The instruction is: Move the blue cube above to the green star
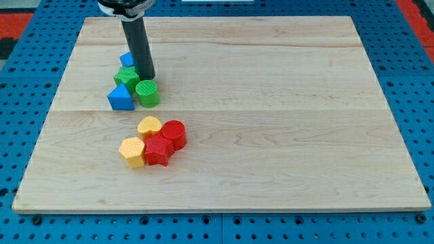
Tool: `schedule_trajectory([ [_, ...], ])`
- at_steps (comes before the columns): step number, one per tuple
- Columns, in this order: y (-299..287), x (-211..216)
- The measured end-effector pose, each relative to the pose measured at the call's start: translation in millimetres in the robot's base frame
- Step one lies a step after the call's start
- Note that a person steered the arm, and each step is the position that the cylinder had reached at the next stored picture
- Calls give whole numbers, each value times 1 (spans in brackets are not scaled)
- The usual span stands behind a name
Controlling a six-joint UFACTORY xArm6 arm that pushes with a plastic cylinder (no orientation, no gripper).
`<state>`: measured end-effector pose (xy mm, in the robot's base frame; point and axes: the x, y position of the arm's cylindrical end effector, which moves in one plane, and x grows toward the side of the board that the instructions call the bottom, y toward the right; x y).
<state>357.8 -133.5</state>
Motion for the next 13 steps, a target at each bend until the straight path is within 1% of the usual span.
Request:
schedule_trajectory([
  [1,-10,-17],
  [2,-36,-20],
  [3,-35,-35],
  [4,-44,-35],
  [5,-90,-30],
  [6,-150,-30],
  [7,-166,-60],
  [8,-138,-81],
  [9,-112,-81],
  [11,-83,-81],
  [12,-109,-80],
  [13,-96,-70],
])
